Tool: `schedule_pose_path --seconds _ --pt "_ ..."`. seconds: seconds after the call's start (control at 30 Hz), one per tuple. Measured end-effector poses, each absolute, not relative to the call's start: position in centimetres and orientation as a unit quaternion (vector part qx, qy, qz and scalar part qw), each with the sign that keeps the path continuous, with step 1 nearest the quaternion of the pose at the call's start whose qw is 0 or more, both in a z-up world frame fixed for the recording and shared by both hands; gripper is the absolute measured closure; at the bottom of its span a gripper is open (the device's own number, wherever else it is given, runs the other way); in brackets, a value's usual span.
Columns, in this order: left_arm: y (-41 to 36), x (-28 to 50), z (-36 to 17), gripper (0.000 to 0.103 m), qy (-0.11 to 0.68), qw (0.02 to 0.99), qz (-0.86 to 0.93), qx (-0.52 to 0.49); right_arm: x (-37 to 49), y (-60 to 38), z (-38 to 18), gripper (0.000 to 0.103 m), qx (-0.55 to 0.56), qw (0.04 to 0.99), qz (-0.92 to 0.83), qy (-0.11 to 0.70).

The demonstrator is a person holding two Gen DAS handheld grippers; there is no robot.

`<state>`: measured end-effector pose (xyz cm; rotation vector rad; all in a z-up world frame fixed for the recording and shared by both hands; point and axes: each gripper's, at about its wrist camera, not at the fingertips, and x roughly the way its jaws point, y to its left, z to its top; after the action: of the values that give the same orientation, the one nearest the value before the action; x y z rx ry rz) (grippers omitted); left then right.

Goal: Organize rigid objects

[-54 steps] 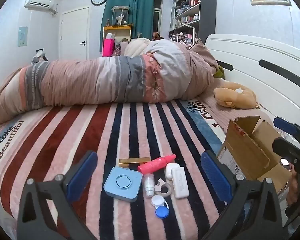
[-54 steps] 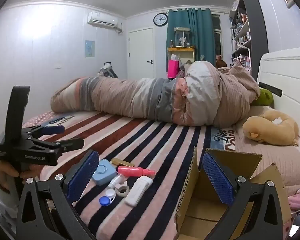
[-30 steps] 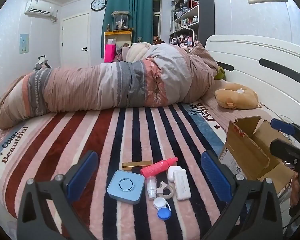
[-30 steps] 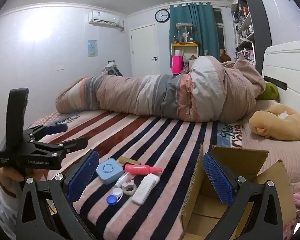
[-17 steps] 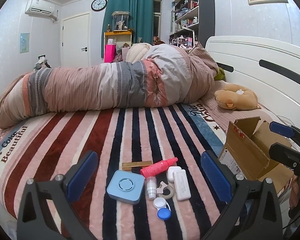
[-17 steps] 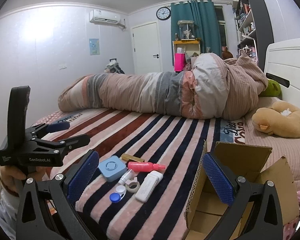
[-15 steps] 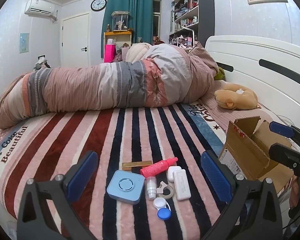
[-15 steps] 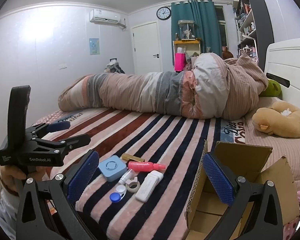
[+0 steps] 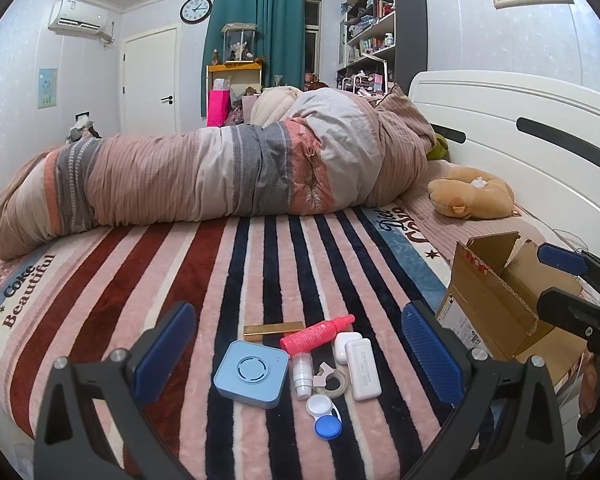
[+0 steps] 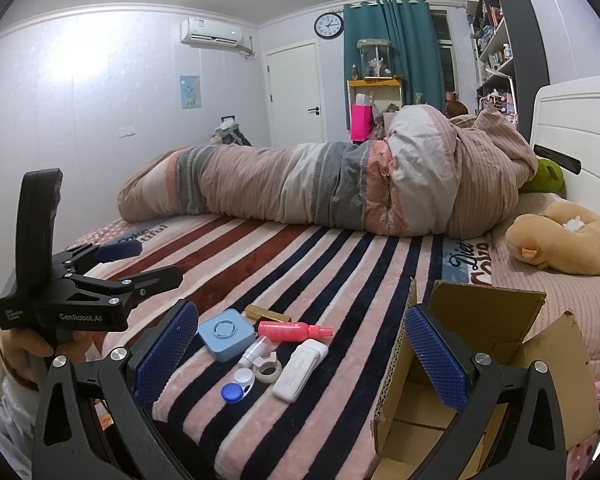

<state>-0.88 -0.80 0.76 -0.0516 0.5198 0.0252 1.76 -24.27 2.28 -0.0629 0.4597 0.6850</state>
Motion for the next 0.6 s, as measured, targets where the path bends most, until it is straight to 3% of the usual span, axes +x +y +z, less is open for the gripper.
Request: schedule_pose_path --seconds 0.6 --pt "-0.82 -0.89 0.77 0.000 0.257 0.966 0.012 -0.024 1.71 -24.48 2.21 0.000 -0.029 0.916 0.332 0.224"
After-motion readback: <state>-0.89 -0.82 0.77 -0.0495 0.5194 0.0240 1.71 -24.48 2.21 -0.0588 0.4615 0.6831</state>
